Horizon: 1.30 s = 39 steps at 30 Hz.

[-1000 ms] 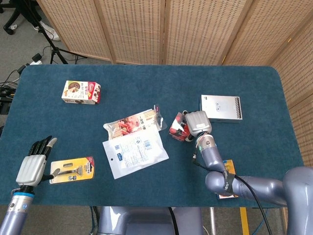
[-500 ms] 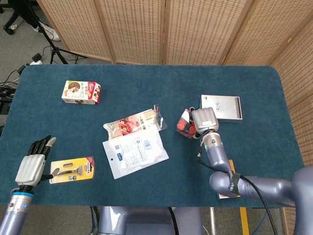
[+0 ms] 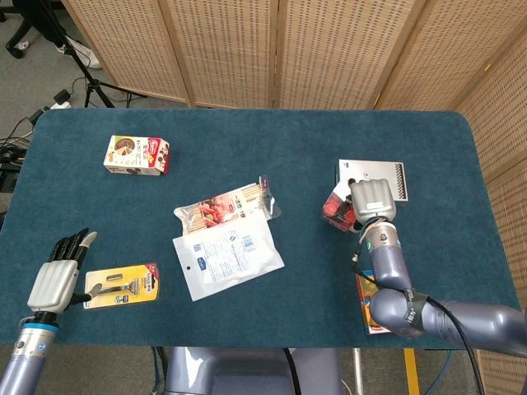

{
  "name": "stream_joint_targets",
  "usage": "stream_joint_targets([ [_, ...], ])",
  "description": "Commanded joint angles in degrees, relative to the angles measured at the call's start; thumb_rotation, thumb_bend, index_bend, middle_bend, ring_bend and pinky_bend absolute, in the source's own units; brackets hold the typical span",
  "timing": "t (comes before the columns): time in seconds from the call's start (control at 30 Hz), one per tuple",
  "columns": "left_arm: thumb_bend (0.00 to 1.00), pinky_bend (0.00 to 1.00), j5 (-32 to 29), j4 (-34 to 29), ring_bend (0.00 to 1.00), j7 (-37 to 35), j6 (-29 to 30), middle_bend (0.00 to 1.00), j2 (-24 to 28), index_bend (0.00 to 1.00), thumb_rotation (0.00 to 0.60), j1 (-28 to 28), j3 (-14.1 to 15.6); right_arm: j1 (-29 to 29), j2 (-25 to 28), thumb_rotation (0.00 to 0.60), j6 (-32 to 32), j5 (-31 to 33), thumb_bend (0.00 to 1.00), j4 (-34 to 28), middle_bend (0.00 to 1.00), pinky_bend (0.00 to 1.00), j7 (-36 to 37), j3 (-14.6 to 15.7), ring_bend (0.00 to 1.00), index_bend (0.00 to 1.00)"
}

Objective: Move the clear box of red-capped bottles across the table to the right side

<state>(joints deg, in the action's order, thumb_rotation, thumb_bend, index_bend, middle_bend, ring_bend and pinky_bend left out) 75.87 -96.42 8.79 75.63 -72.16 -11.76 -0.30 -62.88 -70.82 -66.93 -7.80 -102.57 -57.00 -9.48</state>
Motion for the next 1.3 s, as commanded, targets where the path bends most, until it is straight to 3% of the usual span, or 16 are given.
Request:
stream_joint_targets([
  [0.03,0.24,0.00,0.3,-0.1,0.00,-0.1,-0.1,0.00,0.1,0.00,0.600,0.1,0.0,0.7,0.8,0.600,-0.4,0.2,0.16,-0.9,0.45,0.52,0.4,0.3,0.44,0.68],
  [0.43,0.24,0.00,2.1,-1.1,0.00,-0.2,0.3,0.00,0.4,0.00,0.600,0.5,0.3,4.0,3.5,0.600,-0.9,-1.4,0.16,-3.4,0.45,0.52,3.3,1.6,0.44,0.68],
  [0.83,0.24,0.00,2.7,-1.5,0.00,0.5,0.4,0.00,0.3,0.00,0.600,0.8,0.4,7.3,2.7,0.600,2.3,-4.3,0.16,0.6,0.43,0.52,7.1,3.4,0.44,0.68],
  [0.93,0.24,0.00,2.8,-1.6,0.00,0.5,0.4,0.00,0.2,0.00,0.600,0.9,0.3,7.9,2.3,0.600,3.2,-4.8,0.16,1.5,0.41,0.52,8.0,3.6,0.44,0.67],
  [1.0,0.24,0.00,2.7,-1.5,0.00,0.5,0.4,0.00,0.2,0.00,0.600,0.9,0.2,8.2,2.3,0.600,3.9,-4.6,0.15,1.6,0.35,0.51,8.5,3.5,0.38,0.62],
  [1.1,0.24,0.00,2.6,-1.5,0.00,0.5,0.1,0.00,0.1,0.00,0.600,0.9,0.2,8.4,2.6,0.600,5.4,-4.1,0.12,1.5,0.22,0.40,9.2,3.3,0.23,0.50],
  [1.2,0.24,0.00,2.6,-1.6,0.00,0.6,-0.1,0.00,0.0,0.00,0.600,0.8,0.3,8.2,2.8,0.600,6.5,-3.4,0.10,1.5,0.05,0.17,9.3,3.3,0.04,0.33],
  [1.3,0.24,0.00,3.1,-1.8,0.00,0.6,-0.3,0.00,0.0,0.00,0.600,0.8,0.4,7.8,2.9,0.600,7.2,-2.9,0.06,1.6,0.00,0.08,8.6,3.6,0.00,0.22],
])
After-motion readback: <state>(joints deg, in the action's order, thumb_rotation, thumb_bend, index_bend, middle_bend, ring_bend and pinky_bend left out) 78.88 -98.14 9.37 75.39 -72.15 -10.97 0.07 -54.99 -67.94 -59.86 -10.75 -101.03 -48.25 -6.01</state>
